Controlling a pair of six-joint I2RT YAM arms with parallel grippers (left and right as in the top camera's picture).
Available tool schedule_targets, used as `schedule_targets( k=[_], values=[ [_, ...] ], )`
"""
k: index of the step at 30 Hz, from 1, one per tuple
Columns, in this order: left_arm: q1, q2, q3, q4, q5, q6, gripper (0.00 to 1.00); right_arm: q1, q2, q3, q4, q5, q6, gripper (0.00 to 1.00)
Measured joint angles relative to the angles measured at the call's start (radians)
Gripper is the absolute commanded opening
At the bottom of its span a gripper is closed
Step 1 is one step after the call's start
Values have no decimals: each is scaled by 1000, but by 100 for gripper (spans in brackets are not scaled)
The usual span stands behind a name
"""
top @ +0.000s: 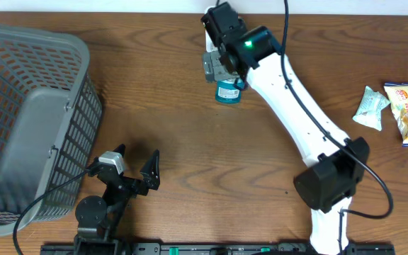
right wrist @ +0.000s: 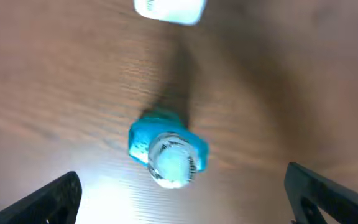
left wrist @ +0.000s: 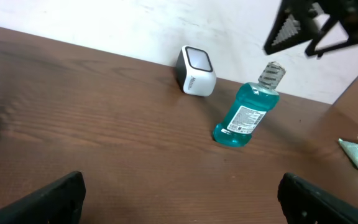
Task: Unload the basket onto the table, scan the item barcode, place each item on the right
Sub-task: 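Set the mouthwash upright on the table and open the gripper, then regrasp the standing mouthwash from the side with the right gripper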
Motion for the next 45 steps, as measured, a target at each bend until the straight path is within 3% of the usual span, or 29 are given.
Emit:
schedule_targets(
  k=[4,9,14,22,35,37,45],
  values=[
    [0,0,0,0,0,0,99,-15,-8,0,-10,-75,-320,99],
    [0,0,0,0,0,0,99,-84,-6,0,-29,-206,-541,99],
    [0,0,0,0,0,0,99,-132,-1,0,-49,-254,-579,99],
    [0,0,0,0,0,0,99,-228,3,0,-95,-570,-673,99],
    [0,0,0,0,0,0,99,-299,-12,0,-217,-722,-691,99],
    [0,0,0,0,0,0,99,-299,-51,-8,-240,-730,-690,99],
    [0,0,0,0,0,0,99,-298,-475,-39,-280,-742,-682,99]
  ],
)
